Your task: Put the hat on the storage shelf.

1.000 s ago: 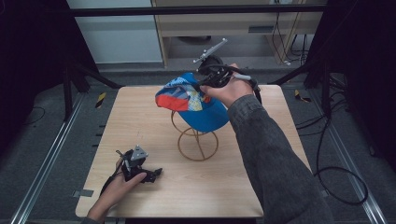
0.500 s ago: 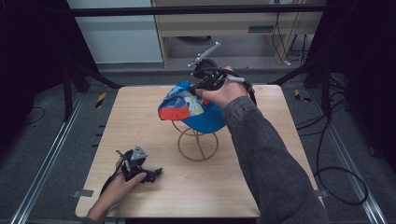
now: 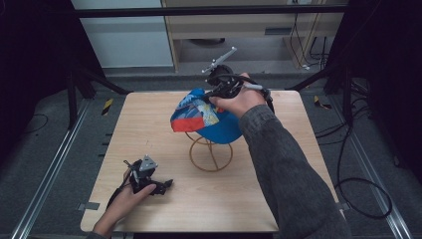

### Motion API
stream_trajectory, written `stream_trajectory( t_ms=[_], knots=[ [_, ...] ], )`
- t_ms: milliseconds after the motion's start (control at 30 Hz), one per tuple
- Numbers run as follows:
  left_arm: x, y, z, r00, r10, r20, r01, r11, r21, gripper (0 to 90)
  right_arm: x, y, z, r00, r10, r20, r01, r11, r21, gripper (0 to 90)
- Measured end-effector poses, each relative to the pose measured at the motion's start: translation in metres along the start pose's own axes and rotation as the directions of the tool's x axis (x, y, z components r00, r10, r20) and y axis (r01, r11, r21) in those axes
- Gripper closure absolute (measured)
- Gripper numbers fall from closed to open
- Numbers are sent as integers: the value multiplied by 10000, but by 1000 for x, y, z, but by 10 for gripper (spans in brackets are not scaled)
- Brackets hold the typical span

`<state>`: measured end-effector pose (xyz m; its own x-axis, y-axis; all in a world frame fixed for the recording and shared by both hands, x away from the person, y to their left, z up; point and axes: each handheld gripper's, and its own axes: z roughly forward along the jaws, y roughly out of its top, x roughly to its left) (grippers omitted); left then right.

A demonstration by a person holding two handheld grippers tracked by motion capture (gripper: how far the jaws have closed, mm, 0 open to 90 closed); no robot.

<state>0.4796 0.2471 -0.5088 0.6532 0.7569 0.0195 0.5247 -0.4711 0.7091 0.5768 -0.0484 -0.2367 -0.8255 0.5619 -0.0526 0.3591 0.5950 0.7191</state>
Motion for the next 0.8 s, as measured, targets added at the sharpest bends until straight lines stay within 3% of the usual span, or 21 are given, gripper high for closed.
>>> stream_trajectory(
  t_ms=[567,800],
  knots=[
    [0,0,0,10000,1,-1,-1,10000,3,0,-1,-4,-6,9999,71,78,-71,10000,-68,828],
    [0,0,0,10000,-2,0,2,10000,1,0,0,-5,-6,9999,88,77,-87,9999,-102,750]
  ],
)
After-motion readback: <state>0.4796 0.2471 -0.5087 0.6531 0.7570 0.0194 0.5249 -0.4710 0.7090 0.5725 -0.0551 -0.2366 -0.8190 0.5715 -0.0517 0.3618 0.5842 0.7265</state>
